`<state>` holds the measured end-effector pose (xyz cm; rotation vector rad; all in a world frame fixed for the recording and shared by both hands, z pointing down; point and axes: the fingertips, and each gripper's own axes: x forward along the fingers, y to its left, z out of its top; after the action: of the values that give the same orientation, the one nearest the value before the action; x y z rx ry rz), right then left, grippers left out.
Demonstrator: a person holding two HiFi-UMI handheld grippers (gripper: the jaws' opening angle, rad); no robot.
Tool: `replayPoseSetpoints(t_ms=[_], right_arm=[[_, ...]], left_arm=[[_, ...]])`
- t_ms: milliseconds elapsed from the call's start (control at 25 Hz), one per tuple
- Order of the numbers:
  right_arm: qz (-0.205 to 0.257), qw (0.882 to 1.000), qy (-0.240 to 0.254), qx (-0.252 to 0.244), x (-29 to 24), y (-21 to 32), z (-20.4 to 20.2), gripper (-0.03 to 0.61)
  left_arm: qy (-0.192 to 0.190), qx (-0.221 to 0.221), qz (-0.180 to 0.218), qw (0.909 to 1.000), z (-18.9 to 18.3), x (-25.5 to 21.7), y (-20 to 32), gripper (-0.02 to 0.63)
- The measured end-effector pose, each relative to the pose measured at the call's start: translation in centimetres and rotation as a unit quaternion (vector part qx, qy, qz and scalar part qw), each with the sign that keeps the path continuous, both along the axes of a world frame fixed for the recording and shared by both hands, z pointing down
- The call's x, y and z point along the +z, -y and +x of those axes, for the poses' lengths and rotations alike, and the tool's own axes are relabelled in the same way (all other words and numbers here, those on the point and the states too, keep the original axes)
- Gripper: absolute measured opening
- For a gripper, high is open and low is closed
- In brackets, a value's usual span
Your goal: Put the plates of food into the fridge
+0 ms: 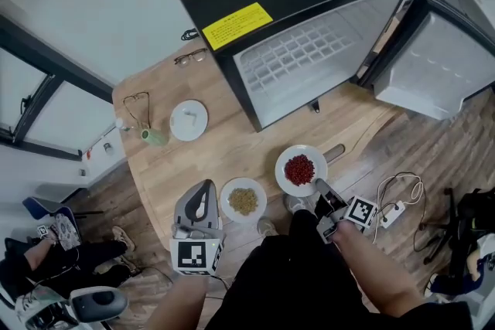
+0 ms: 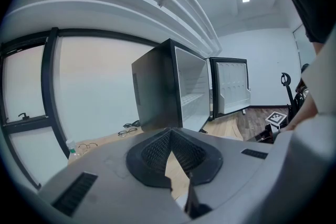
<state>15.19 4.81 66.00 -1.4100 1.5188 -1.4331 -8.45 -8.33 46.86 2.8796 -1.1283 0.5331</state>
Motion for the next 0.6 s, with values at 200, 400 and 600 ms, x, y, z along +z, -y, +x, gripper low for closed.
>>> replayPoseSetpoints(t_ms=[200,400,600], right_arm=[[-0.005,1.000,0.010,0.011,-2.2,0.6,1.1,0.032],[0.019,1.000,0.003,0.015,-5.5,2.2,2.6,0.032],[0.032,0.999,-0.014,0.002,-8.8,4.0,4.4,0.032]], left_arm=[[-0.012,-0.005,0.010,0.9999,0.3,-1.3,0.5,0.003],[-0.027,-0.016,0.023,0.9993,0.2,-2.5,1.4,0.003],[-0.040,-0.029,0.033,0.9982,1.1,-4.0,2.1,0.003]])
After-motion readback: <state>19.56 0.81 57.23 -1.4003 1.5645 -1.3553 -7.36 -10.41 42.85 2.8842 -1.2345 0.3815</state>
